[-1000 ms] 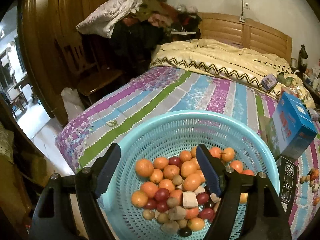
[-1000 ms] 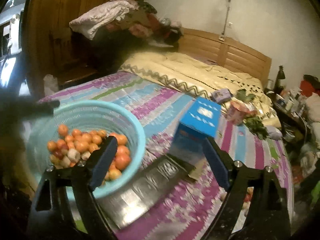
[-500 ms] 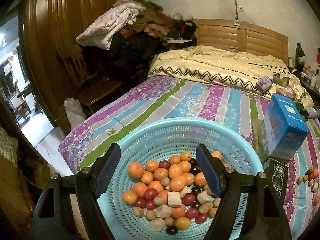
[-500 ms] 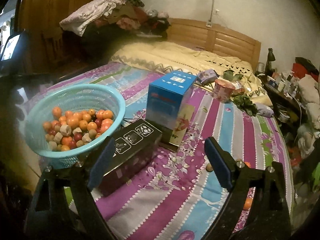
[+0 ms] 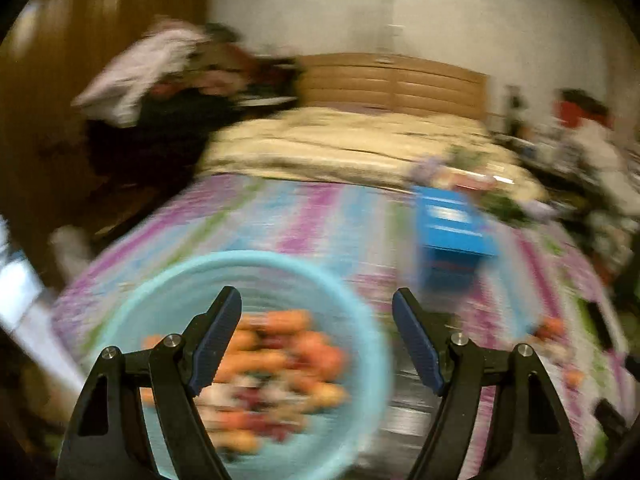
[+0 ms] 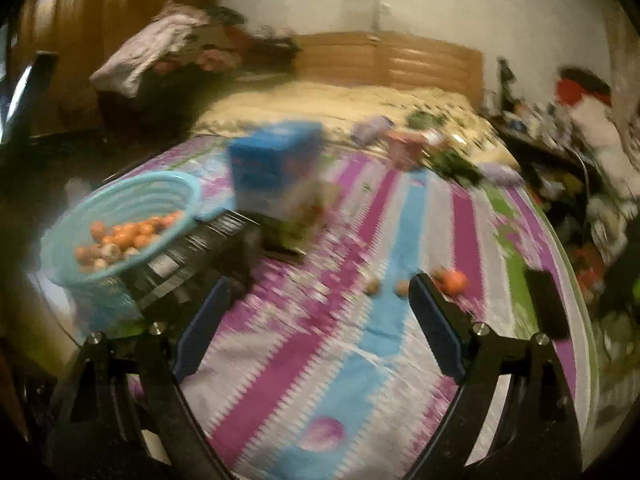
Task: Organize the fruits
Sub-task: 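Move both open tools back to the fruit on the bedspread, then grasp a brown fruit with the left tool while the right tool grasps a pale cylindrical piece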
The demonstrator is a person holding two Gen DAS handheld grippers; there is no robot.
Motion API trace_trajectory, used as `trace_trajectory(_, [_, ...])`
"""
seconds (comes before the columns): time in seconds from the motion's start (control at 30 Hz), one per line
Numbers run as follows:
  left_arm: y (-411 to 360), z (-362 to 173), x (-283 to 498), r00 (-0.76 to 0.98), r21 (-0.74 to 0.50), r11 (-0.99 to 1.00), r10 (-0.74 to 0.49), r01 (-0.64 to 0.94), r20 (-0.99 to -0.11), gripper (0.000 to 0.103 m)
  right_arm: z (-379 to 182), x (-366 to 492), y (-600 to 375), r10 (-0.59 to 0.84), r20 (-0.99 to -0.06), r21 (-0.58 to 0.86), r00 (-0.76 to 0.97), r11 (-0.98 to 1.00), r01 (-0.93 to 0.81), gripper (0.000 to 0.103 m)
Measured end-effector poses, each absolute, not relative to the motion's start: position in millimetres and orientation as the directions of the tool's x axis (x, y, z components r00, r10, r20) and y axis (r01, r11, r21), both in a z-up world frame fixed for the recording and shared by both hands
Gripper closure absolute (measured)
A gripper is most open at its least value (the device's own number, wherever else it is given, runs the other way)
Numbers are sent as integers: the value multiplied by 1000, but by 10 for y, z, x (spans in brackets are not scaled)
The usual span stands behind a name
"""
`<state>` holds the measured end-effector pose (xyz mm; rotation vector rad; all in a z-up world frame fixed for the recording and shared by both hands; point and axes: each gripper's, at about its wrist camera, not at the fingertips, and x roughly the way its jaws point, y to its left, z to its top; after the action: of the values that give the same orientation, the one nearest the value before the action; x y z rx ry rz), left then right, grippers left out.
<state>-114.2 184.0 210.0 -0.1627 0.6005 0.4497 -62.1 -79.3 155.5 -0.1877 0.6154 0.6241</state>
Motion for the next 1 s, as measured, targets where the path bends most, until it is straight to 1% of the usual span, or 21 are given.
trace_trajectory(0.07, [1481, 2039, -969, 771, -54, 947, 224, -317, -596, 24, 1412, -508, -1085, 442, -628, 35, 640, 838, -545, 23])
trace_trajectory(0.1, [1307, 1983, -876, 772, -70, 962, 165, -262, -613, 24, 1337, -452, -1207, 421, -652, 46, 630, 852, -521, 30])
trace_trajectory(0.13, [1130, 1911, -785, 766, -88, 974, 107, -209, -634, 24, 1255, -401, -1345, 399, -676, 60, 620, 868, -493, 34])
trace_trajectory(0.17, [960, 1825, -689, 756, -109, 982, 46, -154, -653, 24, 1169, -360, -1501, 379, -694, 77, 612, 885, -460, 35])
trace_trajectory(0.3, [457, 1411, -362, 688, -179, 983, -109, -31, -717, 24, 947, -294, -1882, 344, -730, 132, 591, 919, -372, 36])
trace_trajectory(0.4, [249, 997, -74, 624, -255, 967, -204, 7, -754, 24, 815, -248, -2032, 343, -747, 167, 570, 926, -338, 36])
trace_trajectory(0.43, [203, 846, 27, 601, -277, 961, -223, 1, -768, 25, 789, -245, -2045, 345, -748, 173, 567, 926, -335, 36])
trace_trajectory(0.5, [180, 640, 232, 581, -314, 949, -252, -7, -774, 36, 738, -244, -2082, 354, -747, 185, 562, 924, -336, 36])
trace_trajectory(0.57, [140, 486, 423, 572, -329, 944, -266, -7, -776, 42, 688, -234, -2118, 364, -748, 197, 555, 920, -339, 36])
trace_trajectory(0.67, [120, 278, 593, 560, -329, 944, -270, -5, -784, 46, 602, -190, -2171, 377, -753, 214, 540, 916, -340, 36])
trace_trajectory(0.73, [102, 189, 717, 562, -330, 944, -267, -10, -783, 47, 561, -165, -2212, 381, -755, 221, 534, 914, -340, 36])
trace_trajectory(0.83, [97, 76, 853, 559, -319, 947, -249, -30, -791, 53, 506, -114, -2268, 386, -758, 232, 526, 913, -336, 36])
trace_trajectory(0.87, [94, 47, 884, 560, -311, 950, -239, -36, -794, 59, 491, -96, -2281, 387, -760, 234, 523, 913, -335, 36])
trace_trajectory(0.9, [87, 22, 912, 561, -297, 954, -223, -44, -797, 63, 478, -82, -2291, 389, -760, 237, 521, 912, -335, 36])
trace_trajectory(1.0, [85, -42, 977, 564, -284, 957, -200, -63, -801, 64, 449, -38, -2295, 393, -762, 240, 514, 909, -339, 37])
